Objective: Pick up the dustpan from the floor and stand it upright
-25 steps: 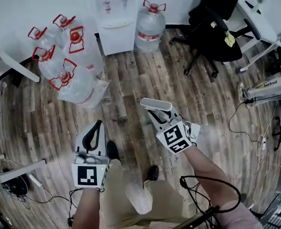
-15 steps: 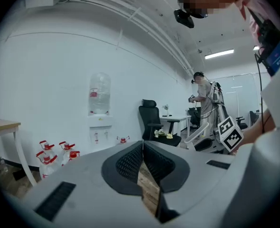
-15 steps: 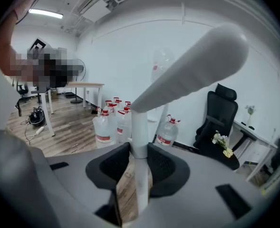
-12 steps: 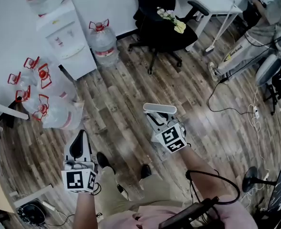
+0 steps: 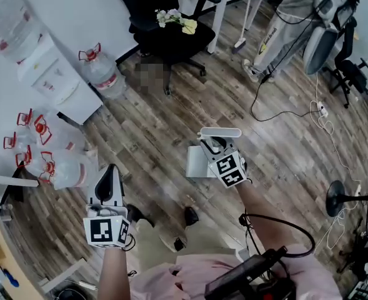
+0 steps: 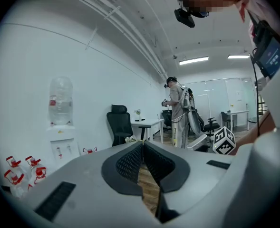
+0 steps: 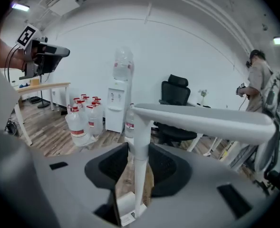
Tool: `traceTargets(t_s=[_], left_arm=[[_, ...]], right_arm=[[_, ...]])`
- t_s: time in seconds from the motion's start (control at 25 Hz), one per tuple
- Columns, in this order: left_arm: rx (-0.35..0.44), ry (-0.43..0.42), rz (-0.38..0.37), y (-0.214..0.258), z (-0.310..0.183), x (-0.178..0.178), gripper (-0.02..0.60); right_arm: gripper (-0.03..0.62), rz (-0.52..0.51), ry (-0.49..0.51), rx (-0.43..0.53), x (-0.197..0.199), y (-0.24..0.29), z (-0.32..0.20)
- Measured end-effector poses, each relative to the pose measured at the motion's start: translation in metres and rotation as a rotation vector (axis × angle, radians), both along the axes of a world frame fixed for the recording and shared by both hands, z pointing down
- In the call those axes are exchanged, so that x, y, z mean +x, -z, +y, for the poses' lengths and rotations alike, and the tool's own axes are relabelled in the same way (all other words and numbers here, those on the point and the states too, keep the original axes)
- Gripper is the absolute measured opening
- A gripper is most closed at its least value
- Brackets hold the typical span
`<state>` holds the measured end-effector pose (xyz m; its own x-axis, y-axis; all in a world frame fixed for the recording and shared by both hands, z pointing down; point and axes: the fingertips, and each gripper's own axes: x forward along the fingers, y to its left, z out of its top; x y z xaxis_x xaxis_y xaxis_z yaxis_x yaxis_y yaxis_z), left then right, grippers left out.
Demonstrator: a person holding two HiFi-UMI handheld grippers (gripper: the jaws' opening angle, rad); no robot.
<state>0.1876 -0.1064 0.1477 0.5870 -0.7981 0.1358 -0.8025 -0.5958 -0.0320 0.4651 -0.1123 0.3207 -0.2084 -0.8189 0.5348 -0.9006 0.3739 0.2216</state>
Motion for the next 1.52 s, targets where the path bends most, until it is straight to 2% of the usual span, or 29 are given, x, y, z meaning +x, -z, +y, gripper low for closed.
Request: traceTargets(t_s=[0.28,0.44,0.64,0.76,1.04,1.16,1.36,1.52], left_arm=[[-0.030,-0.087,-0.005,0.006,0.015,0.043,0.014],[-0.019,-0.120,-0.026,0.021,0.022,0.060,0.015],[0.021,-0.138,-0.042,0.041,0.027,0.068,0.014],[0.032,-0.143,-0.050,0.048,0.032,0.074,0.014],[-0.004,-0.121,0.056,0.067,0.053,0.089,0.015],[0.035,-0.147,0.043,0.082,0.061,0.093,0.015],[0.115,-0.189,0.029,0.107,0.065,0.094,0.014],[0.143,-0.189,0.066,0.128,0.064,0.083,0.015]], right_arm=[[0.146,-0.015,-0.159,-0.024,0.064,-0.009,0.040],[0.149,-0.024,-0.247,-0.059,0.097,-0.011,0.056],[0.152,-0.027,-0.295,-0.058,0.124,-0.013,0.069],[0.183,-0.045,-0.307,-0.051,0.127,-0.008,0.078],[0.193,-0.127,-0.349,-0.038,0.119,0.008,0.116],[0.192,-0.141,-0.353,-0.010,0.103,0.025,0.130],[0.187,-0.182,-0.348,0.094,0.065,0.081,0.130],[0.165,-0.214,-0.302,0.204,0.013,0.145,0.121]])
